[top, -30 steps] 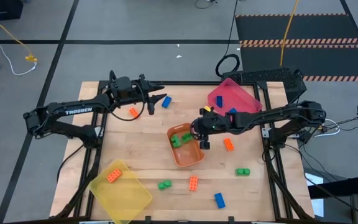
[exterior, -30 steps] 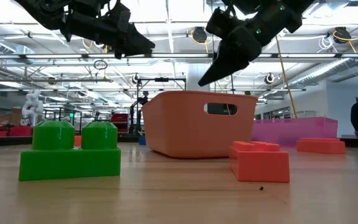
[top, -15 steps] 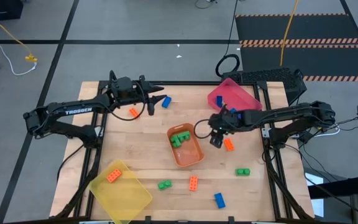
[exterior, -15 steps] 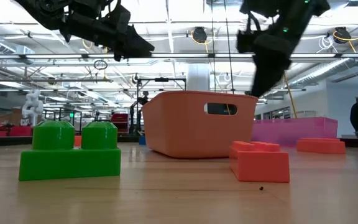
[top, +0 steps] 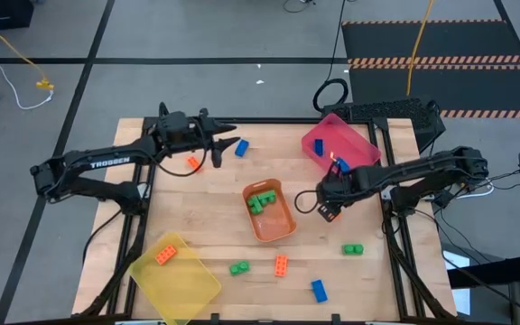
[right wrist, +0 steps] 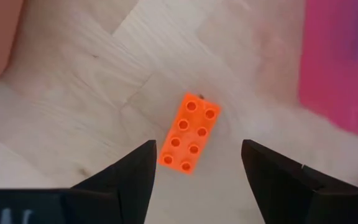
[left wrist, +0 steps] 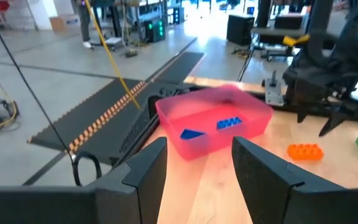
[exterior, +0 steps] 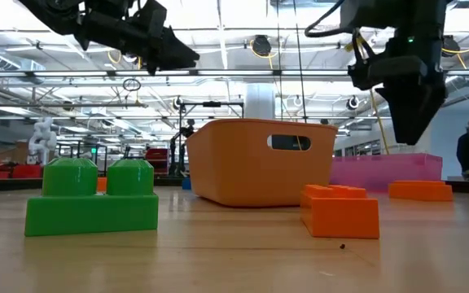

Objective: Sort & place blocks by color
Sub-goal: Put the orange game piece into the yellow bin

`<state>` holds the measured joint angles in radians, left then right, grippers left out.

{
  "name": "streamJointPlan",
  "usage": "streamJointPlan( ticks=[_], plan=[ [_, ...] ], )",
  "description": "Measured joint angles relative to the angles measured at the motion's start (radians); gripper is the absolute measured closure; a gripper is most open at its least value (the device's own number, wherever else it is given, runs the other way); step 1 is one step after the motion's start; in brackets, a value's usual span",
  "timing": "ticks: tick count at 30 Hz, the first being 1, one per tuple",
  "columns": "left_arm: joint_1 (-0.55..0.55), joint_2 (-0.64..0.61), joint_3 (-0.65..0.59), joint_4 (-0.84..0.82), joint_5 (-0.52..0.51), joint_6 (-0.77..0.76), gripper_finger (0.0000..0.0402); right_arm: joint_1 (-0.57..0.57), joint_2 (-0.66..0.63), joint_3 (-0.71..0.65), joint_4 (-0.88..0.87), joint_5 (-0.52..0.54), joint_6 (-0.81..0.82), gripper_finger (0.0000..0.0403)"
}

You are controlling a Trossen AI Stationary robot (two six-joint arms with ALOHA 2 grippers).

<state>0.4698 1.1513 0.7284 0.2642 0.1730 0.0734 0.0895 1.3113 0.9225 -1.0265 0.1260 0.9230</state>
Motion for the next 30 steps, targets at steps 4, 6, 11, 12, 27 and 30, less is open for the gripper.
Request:
streamJointPlan(
  ticks=[4,6,11,12,27,30],
  plan=[
    [-0.033,0.001,0.0,0.08,0.0,-0.008,0.022,0.012,0.0,-0.046,0.006,-0.023,0.057,0.0169],
    [-0.057,0.009,0.0,0.122,0.0,-0.007,0.022,0.012,0.0,-0.075,0.022,-0.024,0.077,0.0169],
    [-0.107,0.009,0.0,0.133,-0.02,0.008,0.022,0.011,0.0,-0.143,0.151,-0.026,0.084,0.0169],
    [-0.112,0.01,0.0,0.127,-0.024,0.008,0.022,0.011,0.0,-0.151,0.177,-0.026,0.083,0.0169],
    [-0.133,0.009,0.0,0.081,-0.027,-0.004,0.022,0.018,-0.002,-0.323,0.387,-0.078,0.106,0.017],
    [-0.133,0.01,0.0,0.06,-0.027,-0.008,0.022,0.018,-0.004,-0.348,0.407,-0.086,0.083,0.0171]
  ],
)
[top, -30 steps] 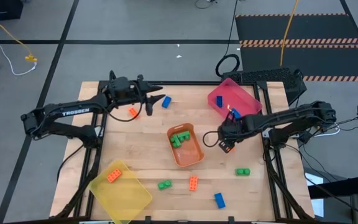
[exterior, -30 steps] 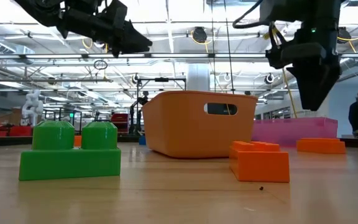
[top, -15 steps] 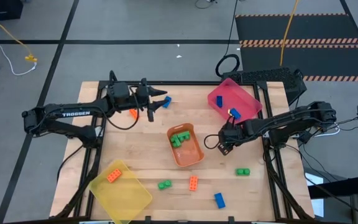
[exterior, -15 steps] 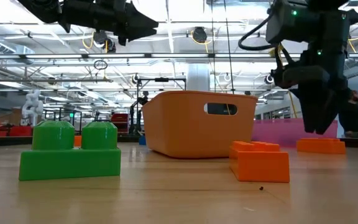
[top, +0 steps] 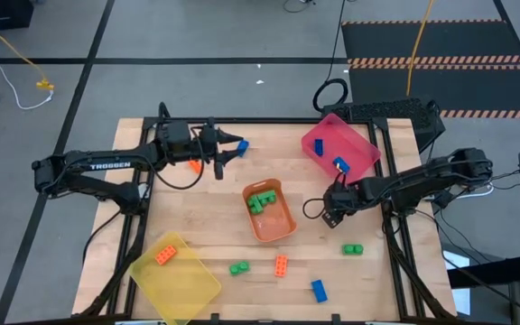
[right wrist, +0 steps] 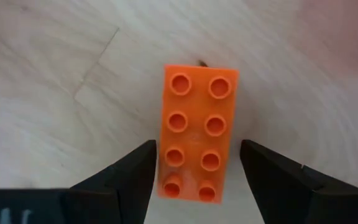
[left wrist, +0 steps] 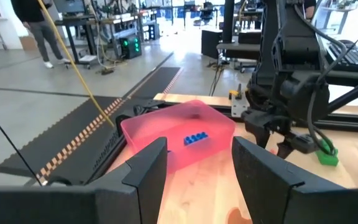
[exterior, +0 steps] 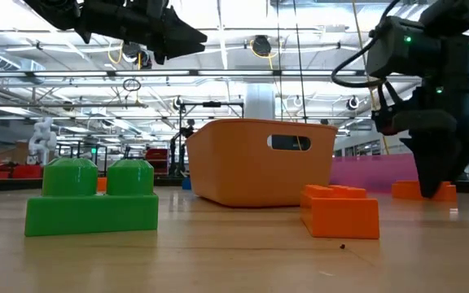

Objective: Sort & place blocks by color
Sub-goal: Put the orange game piece into the yellow bin

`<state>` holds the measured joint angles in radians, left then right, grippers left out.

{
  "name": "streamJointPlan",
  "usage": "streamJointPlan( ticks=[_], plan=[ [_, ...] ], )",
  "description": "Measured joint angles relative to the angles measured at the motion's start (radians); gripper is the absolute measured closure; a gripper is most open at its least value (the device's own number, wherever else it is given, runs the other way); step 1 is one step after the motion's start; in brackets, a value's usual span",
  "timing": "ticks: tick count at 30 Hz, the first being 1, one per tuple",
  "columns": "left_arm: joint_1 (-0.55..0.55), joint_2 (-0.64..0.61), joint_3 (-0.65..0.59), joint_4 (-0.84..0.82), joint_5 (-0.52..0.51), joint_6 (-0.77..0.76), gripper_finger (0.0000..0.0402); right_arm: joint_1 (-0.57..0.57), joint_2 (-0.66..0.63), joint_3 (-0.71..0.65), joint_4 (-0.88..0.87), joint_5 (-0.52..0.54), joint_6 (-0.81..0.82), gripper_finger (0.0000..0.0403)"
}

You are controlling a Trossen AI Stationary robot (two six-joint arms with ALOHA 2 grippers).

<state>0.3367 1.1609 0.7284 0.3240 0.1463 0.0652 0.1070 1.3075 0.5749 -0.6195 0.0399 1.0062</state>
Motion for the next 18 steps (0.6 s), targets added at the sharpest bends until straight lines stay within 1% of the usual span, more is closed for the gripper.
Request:
streamJointPlan(
  ticks=[2,4,9,14,18],
  plan=[
    [-0.001,0.0,0.0,-0.001,0.0,-0.007,0.022,0.0,0.002,-0.003,-0.011,-0.001,-0.032,0.0179],
    [-0.005,0.0,0.0,-0.001,0.0,-0.012,0.022,0.0,0.002,-0.004,-0.014,0.0,-0.071,0.0197],
    [-0.027,0.0,0.0,-0.026,-0.001,-0.011,0.022,0.021,0.002,-0.005,-0.018,0.013,-0.175,0.0271],
    [-0.06,0.001,0.0,-0.069,0.0,0.029,0.022,0.048,0.003,0.005,-0.003,0.044,-0.271,0.027],
    [-0.09,0.01,-0.001,-0.08,0.0,0.058,0.022,0.058,-0.018,0.048,0.071,0.098,-0.395,0.027]
  ],
)
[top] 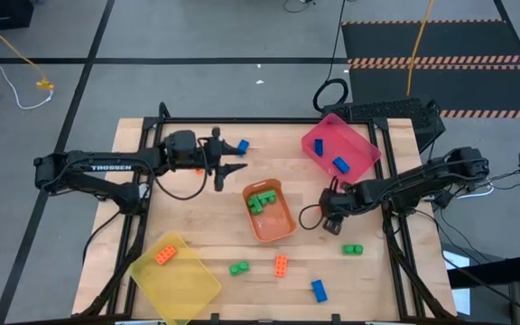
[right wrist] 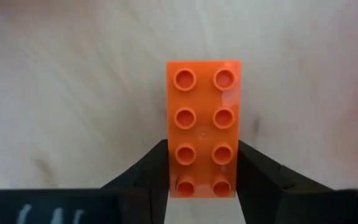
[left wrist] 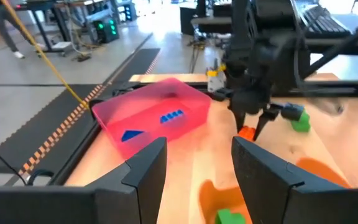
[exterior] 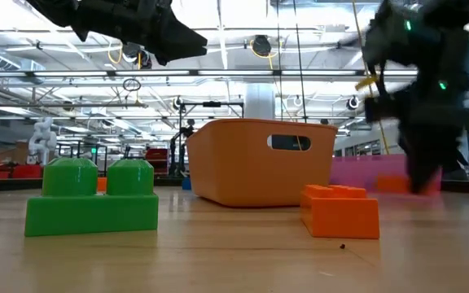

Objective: Sort & place blocks by color
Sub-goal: Put the orange game piece into the yellow bin

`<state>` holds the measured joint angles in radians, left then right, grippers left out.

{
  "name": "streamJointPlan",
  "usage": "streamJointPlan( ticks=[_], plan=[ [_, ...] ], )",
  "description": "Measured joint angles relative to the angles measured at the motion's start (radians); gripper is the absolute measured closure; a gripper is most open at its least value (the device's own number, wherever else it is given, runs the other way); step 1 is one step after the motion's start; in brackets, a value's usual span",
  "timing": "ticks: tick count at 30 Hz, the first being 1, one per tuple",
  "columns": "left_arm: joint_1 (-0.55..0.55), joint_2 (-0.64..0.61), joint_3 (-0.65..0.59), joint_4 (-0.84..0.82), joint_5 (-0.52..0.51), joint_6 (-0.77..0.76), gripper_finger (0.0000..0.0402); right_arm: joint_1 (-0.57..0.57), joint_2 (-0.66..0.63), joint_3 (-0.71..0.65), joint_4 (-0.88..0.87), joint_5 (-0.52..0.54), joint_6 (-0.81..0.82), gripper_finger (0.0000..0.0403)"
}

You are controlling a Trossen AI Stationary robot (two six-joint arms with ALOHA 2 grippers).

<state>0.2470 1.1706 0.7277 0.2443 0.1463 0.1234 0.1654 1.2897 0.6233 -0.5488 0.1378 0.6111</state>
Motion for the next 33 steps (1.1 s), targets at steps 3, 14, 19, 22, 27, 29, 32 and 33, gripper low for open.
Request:
streamJointPlan(
  ticks=[3,14,19,22,27,29,32,33],
  plan=[
    [-0.028,0.0,0.0,0.0,-0.001,0.046,0.022,0.001,-0.035,0.047,0.096,0.067,-0.115,0.027],
    [-0.125,0.0,0.0,0.067,-0.013,0.085,0.022,-0.002,-0.099,0.094,0.609,0.277,-0.767,0.027],
    [-0.138,0.0,0.0,0.107,-0.014,0.084,0.022,-0.037,-0.051,0.094,0.9,0.227,-0.912,0.027],
    [-0.139,0.011,0.0,0.109,-0.014,0.082,0.022,-0.076,-0.013,0.094,0.978,0.141,-0.906,0.027],
    [-0.153,0.091,0.0,0.184,-0.014,0.077,0.022,-0.103,0.07,0.094,0.985,0.097,-0.881,0.027],
    [-0.156,0.138,0.0,0.22,-0.014,0.077,0.0219,-0.101,0.101,0.094,0.985,0.095,-0.882,0.027],
    [-0.153,0.184,0.0,0.243,-0.016,0.08,0.0209,-0.098,0.128,0.094,0.973,0.093,-0.901,0.027],
    [-0.153,0.189,0.0,0.245,-0.016,0.08,0.0202,-0.098,0.128,0.094,0.973,0.096,-0.904,0.027]
  ],
)
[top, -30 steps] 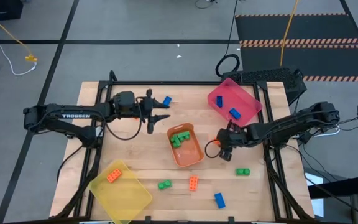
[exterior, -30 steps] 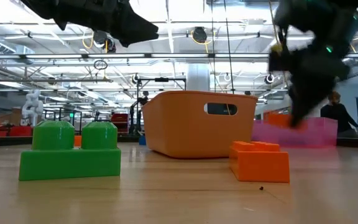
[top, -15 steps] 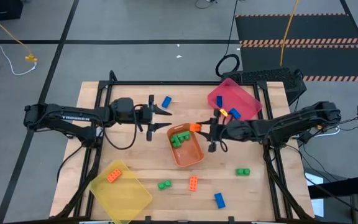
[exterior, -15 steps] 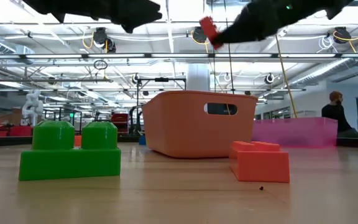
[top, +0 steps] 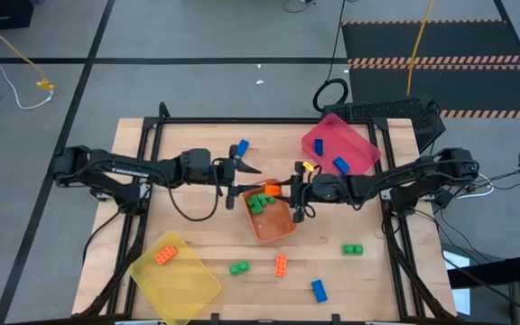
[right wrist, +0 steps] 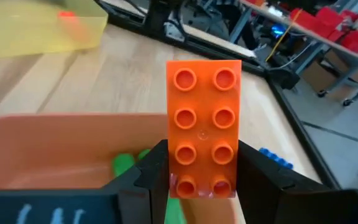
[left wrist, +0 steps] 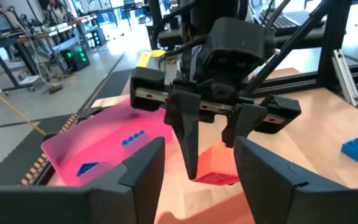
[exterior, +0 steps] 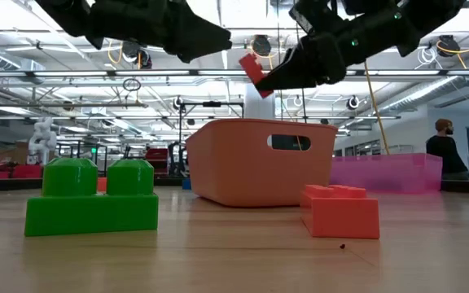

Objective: Sort & place blocks by color
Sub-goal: Put the orange game piece into the yellow bin

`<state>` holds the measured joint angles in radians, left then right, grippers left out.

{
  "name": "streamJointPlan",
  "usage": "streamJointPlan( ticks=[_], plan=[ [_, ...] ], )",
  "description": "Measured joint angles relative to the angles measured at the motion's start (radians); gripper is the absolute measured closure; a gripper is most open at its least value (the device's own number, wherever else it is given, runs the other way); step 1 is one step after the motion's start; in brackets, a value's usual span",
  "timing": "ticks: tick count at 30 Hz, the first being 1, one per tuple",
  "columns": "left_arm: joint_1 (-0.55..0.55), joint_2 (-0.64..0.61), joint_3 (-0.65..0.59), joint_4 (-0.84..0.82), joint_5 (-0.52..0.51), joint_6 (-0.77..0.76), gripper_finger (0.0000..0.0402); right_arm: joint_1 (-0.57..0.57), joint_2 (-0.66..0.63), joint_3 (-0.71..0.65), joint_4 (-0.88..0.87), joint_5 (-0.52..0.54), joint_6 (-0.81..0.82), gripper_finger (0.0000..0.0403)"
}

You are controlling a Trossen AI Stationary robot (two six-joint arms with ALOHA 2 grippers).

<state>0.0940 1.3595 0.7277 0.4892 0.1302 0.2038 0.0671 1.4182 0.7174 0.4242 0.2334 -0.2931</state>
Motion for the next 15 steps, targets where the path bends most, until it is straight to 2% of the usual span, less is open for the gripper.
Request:
streamJointPlan(
  ticks=[10,15],
  plan=[
    [0.002,0.017,0.001,0.012,-0.045,-0.055,0.0111,-0.018,-0.002,0.0,0.076,-0.01,-0.01,0.027],
    [-0.005,0.055,0.001,0.061,-0.042,-0.068,0.0081,-0.031,-0.002,0.0,0.124,-0.055,0.007,0.027]
  ],
)
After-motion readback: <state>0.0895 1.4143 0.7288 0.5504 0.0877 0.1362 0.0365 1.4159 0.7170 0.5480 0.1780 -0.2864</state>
